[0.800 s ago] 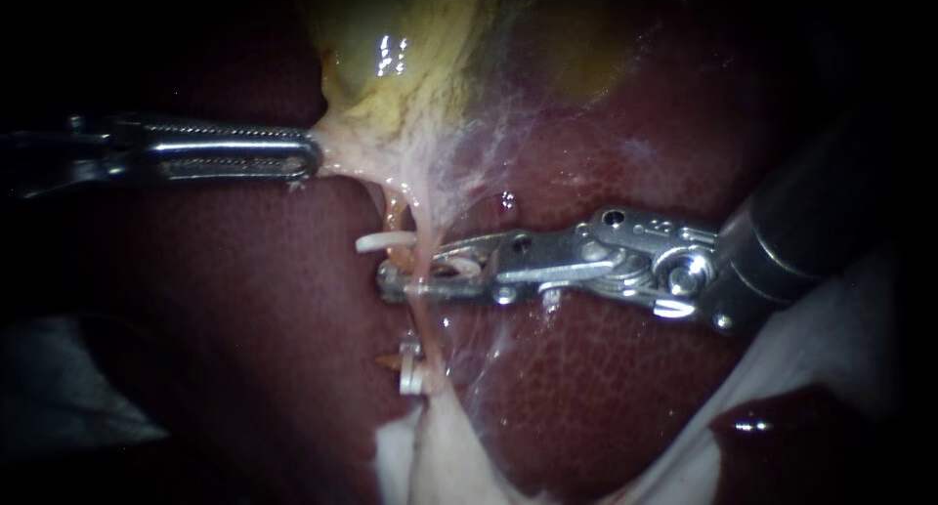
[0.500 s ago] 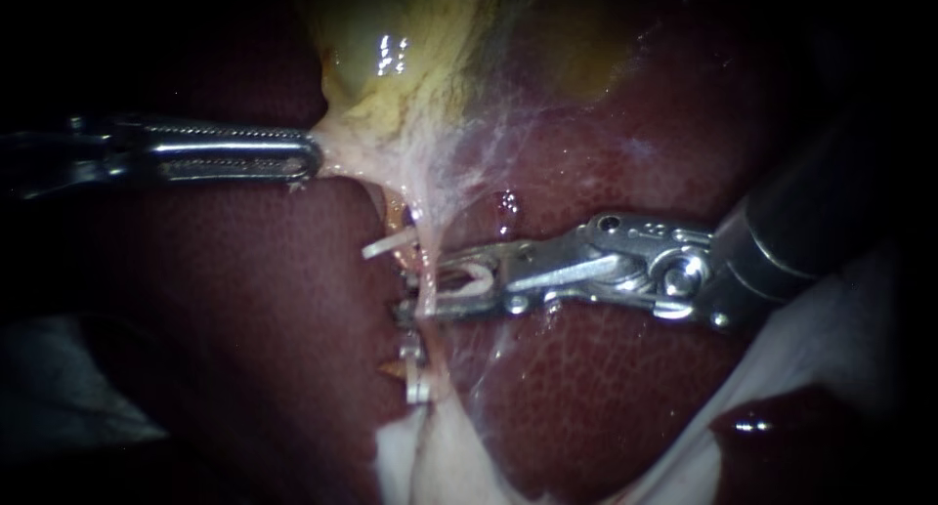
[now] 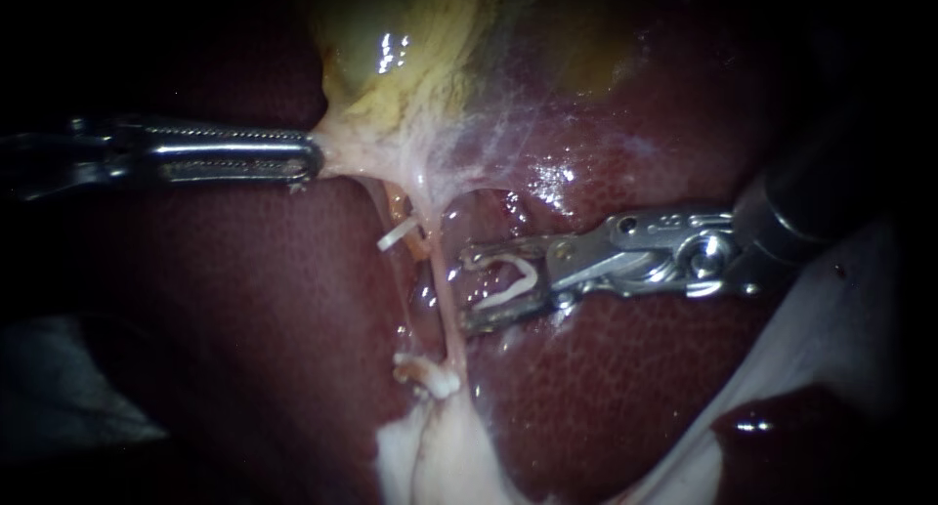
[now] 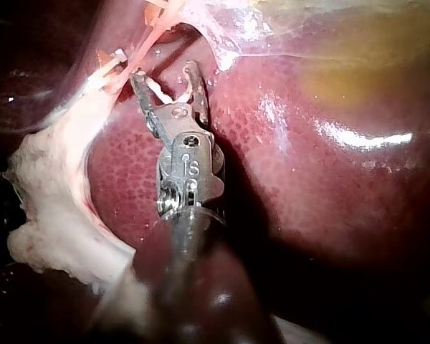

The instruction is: Clipping first clip right tube

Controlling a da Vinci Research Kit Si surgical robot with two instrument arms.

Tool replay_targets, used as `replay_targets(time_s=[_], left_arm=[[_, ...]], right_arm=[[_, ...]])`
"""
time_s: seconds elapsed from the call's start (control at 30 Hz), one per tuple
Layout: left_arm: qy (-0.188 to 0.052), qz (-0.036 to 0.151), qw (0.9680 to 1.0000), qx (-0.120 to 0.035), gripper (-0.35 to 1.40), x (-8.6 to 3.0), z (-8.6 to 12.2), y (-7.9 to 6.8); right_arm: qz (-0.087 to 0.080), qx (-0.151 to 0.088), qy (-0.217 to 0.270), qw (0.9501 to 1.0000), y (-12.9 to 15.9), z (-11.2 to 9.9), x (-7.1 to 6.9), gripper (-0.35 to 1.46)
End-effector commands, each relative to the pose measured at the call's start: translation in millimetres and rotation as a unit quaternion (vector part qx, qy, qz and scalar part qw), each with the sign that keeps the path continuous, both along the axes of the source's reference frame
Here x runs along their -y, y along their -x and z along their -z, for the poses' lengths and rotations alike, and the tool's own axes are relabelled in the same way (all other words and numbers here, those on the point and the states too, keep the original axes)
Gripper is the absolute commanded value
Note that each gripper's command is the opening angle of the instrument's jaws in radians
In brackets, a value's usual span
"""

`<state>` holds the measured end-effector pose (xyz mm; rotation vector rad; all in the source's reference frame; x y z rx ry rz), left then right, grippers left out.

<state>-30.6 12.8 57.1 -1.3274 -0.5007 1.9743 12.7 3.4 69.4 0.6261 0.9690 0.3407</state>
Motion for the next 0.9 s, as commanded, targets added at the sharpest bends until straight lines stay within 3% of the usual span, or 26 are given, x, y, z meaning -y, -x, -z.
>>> replay_targets(time_s=[0.03, 0.43, 0.63, 0.9], left_arm=[[0.0, 0.0, 1.0, 0.0, -0.35, 0.0, 0.0, 0.0], [0.0, 0.0, 1.0, 0.0, -0.35, 0.0, 0.0, -0.1], [0.0, 0.0, 1.0, 0.0, -0.35, 0.0, 0.0, -0.1], [0.0, 0.0, 1.0, 0.0, -0.35, 0.0, 0.0, -0.1]], right_arm=[[0.0, 0.0, -0.001, 1.0, 0.4, 0.3, -0.2, 0.44], [-0.007, -0.033, -0.031, 0.9989, 1.2, 0.7, -0.4, 0.46], [0.007, -0.063, -0.084, 0.9944, 1.3, 1.0, -0.2, 0.46], [0.0, -0.068, -0.11, 0.9916, 0.1, 1.4, 0.5, 0.48]])
